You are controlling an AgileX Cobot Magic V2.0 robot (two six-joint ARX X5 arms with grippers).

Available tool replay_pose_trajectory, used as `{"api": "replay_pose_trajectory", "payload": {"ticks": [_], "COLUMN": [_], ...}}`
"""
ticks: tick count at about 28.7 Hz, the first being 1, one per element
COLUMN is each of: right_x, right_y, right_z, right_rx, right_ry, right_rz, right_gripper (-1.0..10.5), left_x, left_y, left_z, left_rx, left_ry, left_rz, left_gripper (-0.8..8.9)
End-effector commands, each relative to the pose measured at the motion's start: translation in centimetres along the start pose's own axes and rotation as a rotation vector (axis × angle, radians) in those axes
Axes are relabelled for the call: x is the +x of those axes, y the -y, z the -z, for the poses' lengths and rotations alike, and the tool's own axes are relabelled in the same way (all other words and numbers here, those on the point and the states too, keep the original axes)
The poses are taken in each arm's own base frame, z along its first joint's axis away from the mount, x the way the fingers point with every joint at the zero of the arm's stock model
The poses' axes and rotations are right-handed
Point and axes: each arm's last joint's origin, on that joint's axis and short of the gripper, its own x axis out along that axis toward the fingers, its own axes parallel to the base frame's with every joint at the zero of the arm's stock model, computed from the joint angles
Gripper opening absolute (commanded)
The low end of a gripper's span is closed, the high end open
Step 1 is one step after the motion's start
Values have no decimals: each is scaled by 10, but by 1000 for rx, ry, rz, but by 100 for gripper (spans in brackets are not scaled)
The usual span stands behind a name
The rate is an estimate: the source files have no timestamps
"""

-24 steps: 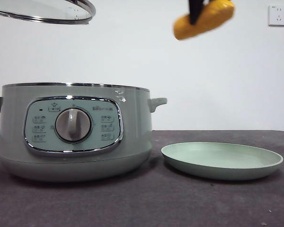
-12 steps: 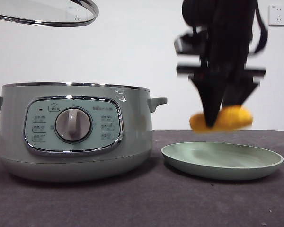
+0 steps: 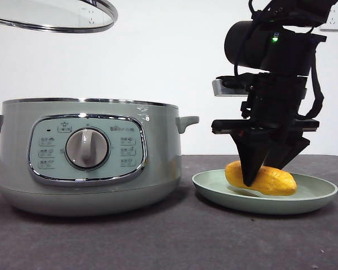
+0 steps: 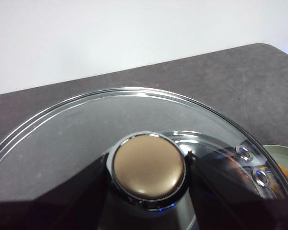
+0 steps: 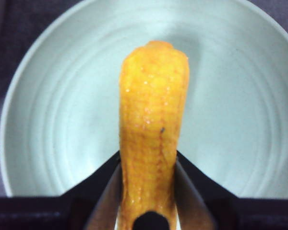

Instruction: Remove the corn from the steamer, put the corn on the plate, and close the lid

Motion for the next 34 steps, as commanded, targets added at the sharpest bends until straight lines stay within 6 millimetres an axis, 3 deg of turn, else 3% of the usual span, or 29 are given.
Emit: {"api": "replay_pose_trajectory", "payload": {"ticks": [1, 5, 10, 14, 19, 25, 34], "right_x": [5, 5, 6, 6, 1, -25, -82], "right_y": [3, 9, 16, 18, 18, 20, 25], "right_z": [2, 5, 8, 9, 8, 7, 8], "right_rx": [22, 36, 54, 59, 60, 69, 99], "right_ry": [-17, -46, -79, -88, -77, -5, 183], "right_rz": [7, 15, 23, 27, 24, 17, 17], "right_gripper": [72, 232, 236, 417, 414, 410, 409], "left_x": [-2, 2, 12, 24, 41, 64, 96], "left_y": [0, 1, 3, 6, 8, 11, 20], "left_z": [-10, -10, -10, -8, -2, 5, 14], "left_rx": [-14, -12, -14, -15, -22, -22, -57], "left_ry": [75, 66, 58, 33, -25, -87, -124], "left_rz": [2, 23, 60, 101, 110, 126, 183], "left_gripper": [-13, -13, -13, -13, -12, -13, -13]}}
